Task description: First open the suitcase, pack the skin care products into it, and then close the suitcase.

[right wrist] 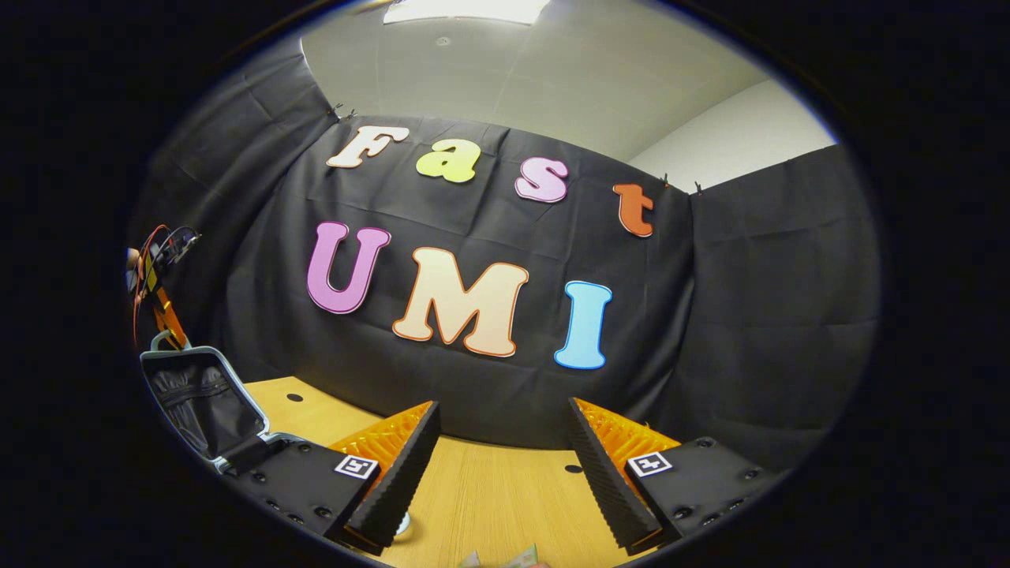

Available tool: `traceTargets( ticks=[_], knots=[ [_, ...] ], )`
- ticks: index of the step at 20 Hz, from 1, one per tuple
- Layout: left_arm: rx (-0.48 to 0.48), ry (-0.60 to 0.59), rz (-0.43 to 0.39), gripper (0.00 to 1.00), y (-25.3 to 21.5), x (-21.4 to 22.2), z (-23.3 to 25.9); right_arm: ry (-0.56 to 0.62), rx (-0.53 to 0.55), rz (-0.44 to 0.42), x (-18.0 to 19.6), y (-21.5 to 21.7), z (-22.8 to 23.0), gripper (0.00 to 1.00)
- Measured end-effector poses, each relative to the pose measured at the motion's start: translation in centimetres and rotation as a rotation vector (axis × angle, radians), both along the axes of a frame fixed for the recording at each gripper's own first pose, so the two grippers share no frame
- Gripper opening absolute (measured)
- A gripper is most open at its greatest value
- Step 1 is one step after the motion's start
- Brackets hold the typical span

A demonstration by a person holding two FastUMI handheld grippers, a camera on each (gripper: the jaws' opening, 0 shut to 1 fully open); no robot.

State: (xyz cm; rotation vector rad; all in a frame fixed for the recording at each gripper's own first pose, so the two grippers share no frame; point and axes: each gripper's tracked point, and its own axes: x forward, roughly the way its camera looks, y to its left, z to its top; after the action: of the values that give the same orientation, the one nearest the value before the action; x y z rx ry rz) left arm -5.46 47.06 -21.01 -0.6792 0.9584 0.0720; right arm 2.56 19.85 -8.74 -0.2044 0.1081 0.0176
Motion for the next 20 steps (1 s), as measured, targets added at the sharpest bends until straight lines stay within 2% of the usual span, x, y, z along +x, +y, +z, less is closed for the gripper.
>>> traceTargets(
  ticks=[3,6,7,8,10,11,12,13,14,15,17,20],
  knots=[
    [0.031,0.038,-0.005,0.13,0.4,0.1,-0.2,0.007,-0.003,0.005,0.0,0.0,-0.4,0.98],
    [0.016,0.051,-0.028,0.17,0.2,0.1,0.5,0.011,-0.016,-0.008,0.1,-0.8,-0.6,0.98],
    [-0.002,0.038,-0.049,0.22,-0.2,0.3,1.2,0.017,-0.016,-0.014,0.1,-1.1,-0.8,0.98],
    [0.033,0.05,-0.056,0.32,0.4,0.3,1.2,0.021,-0.015,-0.021,0.1,-1.3,-0.9,1.0],
    [0.237,0.154,-0.106,0.53,3.6,-1.4,-0.5,0.027,-0.004,-0.028,0.1,-1.5,-1.2,0.98],
    [0.299,0.197,-0.12,0.58,4.6,-1.9,-0.9,0.028,0.002,-0.029,0.1,-1.5,-1.3,0.99],
    [0.348,0.24,-0.136,0.48,4.7,-2.5,-1.3,0.029,0.006,-0.028,0.1,-1.4,-1.3,0.98],
    [0.343,0.227,-0.141,0.51,4.1,-2.0,-1.3,0.029,0.01,-0.025,0.1,-1.3,-1.3,0.98],
    [0.323,0.197,-0.138,0.6,3.5,-1.3,-1.3,0.028,0.012,-0.018,0.2,-1.1,-1.3,0.99],
    [0.323,0.18,-0.127,0.63,3.2,-0.6,-1.1,0.026,0.01,-0.012,0.3,-1.1,-1.3,0.99],
    [0.382,0.12,-0.093,0.73,3.5,0.9,-0.2,0.016,0.004,-0.004,0.4,-1.1,-1.1,0.99],
    [0.483,-0.097,-0.004,0.77,3.1,4.0,2.9,0.009,0.017,-0.019,0.4,-1.4,-0.9,0.99]
  ],
)
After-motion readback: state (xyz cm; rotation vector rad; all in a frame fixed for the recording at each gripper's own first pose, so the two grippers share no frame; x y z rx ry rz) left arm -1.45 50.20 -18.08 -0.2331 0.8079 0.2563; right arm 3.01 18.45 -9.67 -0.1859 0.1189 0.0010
